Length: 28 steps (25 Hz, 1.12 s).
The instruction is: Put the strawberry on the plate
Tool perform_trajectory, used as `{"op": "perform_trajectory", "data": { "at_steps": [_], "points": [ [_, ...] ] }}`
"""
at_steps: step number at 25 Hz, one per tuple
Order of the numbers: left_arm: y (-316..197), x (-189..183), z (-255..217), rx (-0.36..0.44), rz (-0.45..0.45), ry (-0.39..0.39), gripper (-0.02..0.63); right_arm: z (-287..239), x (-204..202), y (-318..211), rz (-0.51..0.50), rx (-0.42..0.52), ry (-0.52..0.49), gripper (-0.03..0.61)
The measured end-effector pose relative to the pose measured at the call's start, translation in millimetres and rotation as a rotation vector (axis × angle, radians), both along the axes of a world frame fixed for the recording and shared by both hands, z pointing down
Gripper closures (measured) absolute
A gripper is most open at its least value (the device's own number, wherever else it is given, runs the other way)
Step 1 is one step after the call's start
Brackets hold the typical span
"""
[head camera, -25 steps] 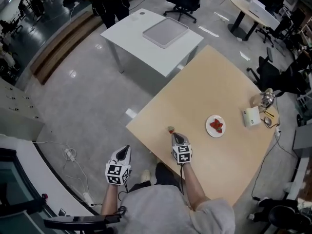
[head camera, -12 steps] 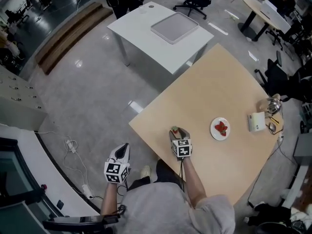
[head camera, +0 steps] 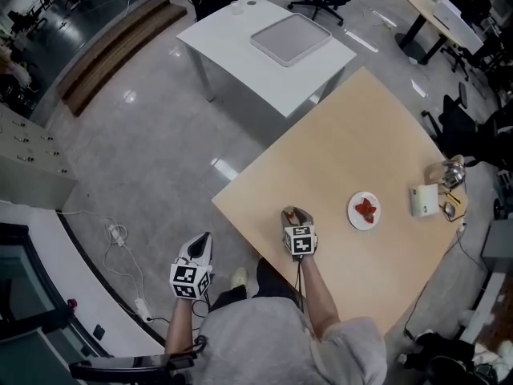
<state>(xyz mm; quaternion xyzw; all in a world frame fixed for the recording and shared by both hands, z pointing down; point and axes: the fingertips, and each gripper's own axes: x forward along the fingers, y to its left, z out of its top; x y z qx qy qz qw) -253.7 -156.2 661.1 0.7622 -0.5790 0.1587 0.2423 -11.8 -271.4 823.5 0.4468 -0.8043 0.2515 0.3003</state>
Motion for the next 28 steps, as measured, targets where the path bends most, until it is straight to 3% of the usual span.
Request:
{"op": "perform_trajectory", "data": {
  "at_steps": [15, 28],
  "points": [
    [-5, 10, -1, 0.017, 0.051, 0.008, 0.595, -15, 17, 1, 0.063, 0.042, -0.003, 0.426],
    [-21, 54, -6, 0.042, 0.184, 0.025, 0.595, -47, 79, 6, 0.208, 0.125, -0.005, 0.426]
  ]
}}
